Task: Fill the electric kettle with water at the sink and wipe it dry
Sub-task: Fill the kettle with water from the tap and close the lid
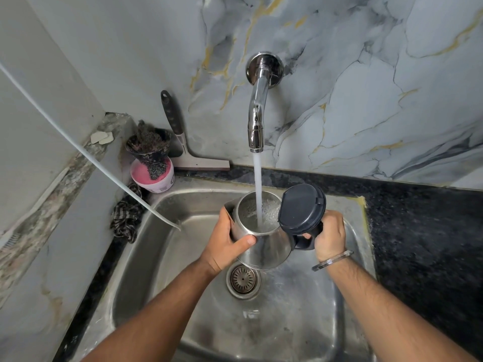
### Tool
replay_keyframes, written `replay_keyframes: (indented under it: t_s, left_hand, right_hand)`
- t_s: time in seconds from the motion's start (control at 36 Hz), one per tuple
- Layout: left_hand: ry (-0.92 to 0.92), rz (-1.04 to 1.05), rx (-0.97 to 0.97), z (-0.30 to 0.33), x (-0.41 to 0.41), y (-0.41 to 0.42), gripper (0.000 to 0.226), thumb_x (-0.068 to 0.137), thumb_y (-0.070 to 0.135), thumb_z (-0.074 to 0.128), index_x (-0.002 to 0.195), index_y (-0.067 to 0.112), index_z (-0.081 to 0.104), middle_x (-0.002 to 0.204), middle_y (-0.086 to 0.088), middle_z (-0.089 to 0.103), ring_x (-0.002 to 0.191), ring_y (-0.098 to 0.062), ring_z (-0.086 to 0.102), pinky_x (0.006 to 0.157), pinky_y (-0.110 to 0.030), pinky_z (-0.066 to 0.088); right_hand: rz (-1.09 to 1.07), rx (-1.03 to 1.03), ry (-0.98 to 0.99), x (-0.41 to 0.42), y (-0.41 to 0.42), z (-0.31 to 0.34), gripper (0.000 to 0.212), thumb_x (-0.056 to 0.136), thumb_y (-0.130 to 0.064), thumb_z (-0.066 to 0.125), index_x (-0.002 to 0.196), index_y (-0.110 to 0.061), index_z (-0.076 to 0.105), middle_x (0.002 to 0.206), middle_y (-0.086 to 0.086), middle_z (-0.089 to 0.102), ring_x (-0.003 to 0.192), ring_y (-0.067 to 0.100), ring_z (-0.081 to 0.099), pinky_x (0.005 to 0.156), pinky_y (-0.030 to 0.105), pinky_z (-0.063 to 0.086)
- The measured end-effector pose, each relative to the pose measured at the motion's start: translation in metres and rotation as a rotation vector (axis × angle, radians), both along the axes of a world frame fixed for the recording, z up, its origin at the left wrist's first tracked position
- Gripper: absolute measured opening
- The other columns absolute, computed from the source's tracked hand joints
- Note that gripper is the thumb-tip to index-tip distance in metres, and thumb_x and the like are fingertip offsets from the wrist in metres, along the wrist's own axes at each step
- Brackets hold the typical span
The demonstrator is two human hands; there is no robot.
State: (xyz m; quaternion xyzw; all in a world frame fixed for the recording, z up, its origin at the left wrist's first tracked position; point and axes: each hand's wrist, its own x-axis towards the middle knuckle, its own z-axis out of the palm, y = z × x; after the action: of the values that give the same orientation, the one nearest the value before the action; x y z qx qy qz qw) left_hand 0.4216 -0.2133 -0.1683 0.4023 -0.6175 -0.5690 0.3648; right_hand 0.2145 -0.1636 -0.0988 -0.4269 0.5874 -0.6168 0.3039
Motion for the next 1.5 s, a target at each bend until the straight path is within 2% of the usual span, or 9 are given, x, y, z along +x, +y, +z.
replay_keyframes:
  t_s: [0.08, 0.17, 0.28, 0.56, 0.72, 1.08, 1.22, 1.33, 1.5]
  left_hand:
    - [0.007, -0.002, -0.002, 0.000, 0.000, -0.001, 0.076, 0.075, 0.031, 0.076, 0.141, 0.017, 0.041, 0.137, 0.004, 0.059, 0.132, -0.019, 0.057, 0.103, -0.024, 0.048]
    - [0.013, -0.002, -0.004, 0.001, 0.000, -0.002, 0.075, 0.075, 0.031, 0.076, 0.140, 0.017, 0.041, 0.136, 0.005, 0.059, 0.131, -0.018, 0.057, 0.103, -0.024, 0.048]
    - [0.005, -0.005, -0.001, 0.000, 0.000, -0.003, 0.071, 0.075, 0.031, 0.076, 0.138, 0.023, 0.043, 0.133, 0.012, 0.061, 0.129, -0.014, 0.058, 0.101, -0.020, 0.049]
    - [-0.008, 0.008, 0.007, -0.001, -0.001, -0.002, 0.072, 0.074, 0.032, 0.077, 0.137, 0.025, 0.042, 0.132, 0.012, 0.060, 0.129, -0.014, 0.058, 0.099, -0.020, 0.050]
    - [0.009, 0.006, 0.008, 0.000, 0.000, -0.003, 0.075, 0.075, 0.031, 0.076, 0.140, 0.017, 0.041, 0.135, 0.005, 0.058, 0.132, -0.018, 0.056, 0.102, -0.023, 0.049]
    - [-0.060, 0.007, 0.033, 0.003, 0.002, -0.004, 0.072, 0.075, 0.036, 0.076, 0.136, 0.018, 0.043, 0.132, 0.010, 0.061, 0.129, -0.014, 0.058, 0.101, -0.023, 0.049]
    - [-0.070, 0.013, 0.028, 0.005, 0.000, -0.004, 0.072, 0.074, 0.040, 0.076, 0.135, 0.022, 0.043, 0.135, 0.001, 0.060, 0.129, -0.016, 0.059, 0.101, -0.025, 0.051]
    - [-0.071, 0.005, 0.017, 0.007, -0.001, -0.005, 0.072, 0.075, 0.040, 0.076, 0.137, 0.024, 0.043, 0.136, 0.001, 0.059, 0.130, -0.015, 0.058, 0.101, -0.024, 0.051]
    - [-0.050, -0.013, 0.053, 0.002, 0.003, -0.005, 0.073, 0.075, 0.040, 0.077, 0.138, 0.024, 0.045, 0.136, 0.005, 0.061, 0.131, -0.015, 0.058, 0.101, -0.025, 0.050]
  right_hand:
    - [-0.002, -0.005, -0.043, 0.001, -0.002, 0.005, 0.059, 0.071, 0.010, 0.027, 0.032, -0.030, 0.045, 0.030, -0.014, 0.041, 0.031, -0.007, 0.030, 0.034, 0.000, 0.021]
    - [-0.017, -0.012, -0.005, 0.001, -0.002, 0.003, 0.073, 0.073, 0.026, 0.026, 0.033, -0.032, 0.047, 0.032, -0.019, 0.046, 0.031, -0.010, 0.034, 0.034, -0.004, 0.020]
    - [-0.036, 0.007, -0.049, 0.002, -0.003, 0.005, 0.056, 0.069, 0.008, 0.027, 0.031, -0.030, 0.044, 0.030, -0.015, 0.040, 0.030, -0.005, 0.030, 0.033, 0.000, 0.020]
    - [-0.002, 0.001, -0.061, 0.002, 0.000, 0.005, 0.057, 0.072, 0.005, 0.027, 0.032, -0.031, 0.045, 0.028, -0.015, 0.039, 0.029, -0.005, 0.030, 0.032, 0.002, 0.022]
    - [-0.032, -0.002, 0.101, -0.002, -0.003, -0.001, 0.073, 0.069, 0.038, 0.028, 0.046, -0.031, 0.026, 0.033, -0.017, 0.043, 0.033, -0.008, 0.032, 0.036, -0.003, 0.017]
    - [-0.027, 0.001, 0.135, -0.003, -0.005, -0.008, 0.074, 0.070, 0.041, 0.028, 0.044, -0.028, 0.030, 0.038, -0.021, 0.052, 0.033, -0.011, 0.038, 0.035, -0.005, 0.021]
    - [-0.051, -0.002, -0.118, -0.002, -0.006, -0.015, 0.047, 0.078, 0.002, 0.028, 0.035, -0.015, 0.037, 0.030, -0.014, 0.044, 0.031, -0.005, 0.035, 0.033, 0.005, 0.026]
    - [-0.078, -0.020, -0.180, -0.001, -0.009, -0.018, 0.054, 0.078, 0.000, 0.026, 0.037, -0.028, 0.046, 0.032, -0.019, 0.042, 0.032, -0.008, 0.035, 0.032, 0.001, 0.026]
    - [-0.063, 0.061, -0.225, -0.010, -0.011, -0.036, 0.039, 0.076, -0.018, 0.033, 0.041, -0.018, 0.049, 0.033, -0.008, 0.046, 0.030, 0.007, 0.039, 0.036, 0.014, 0.031]
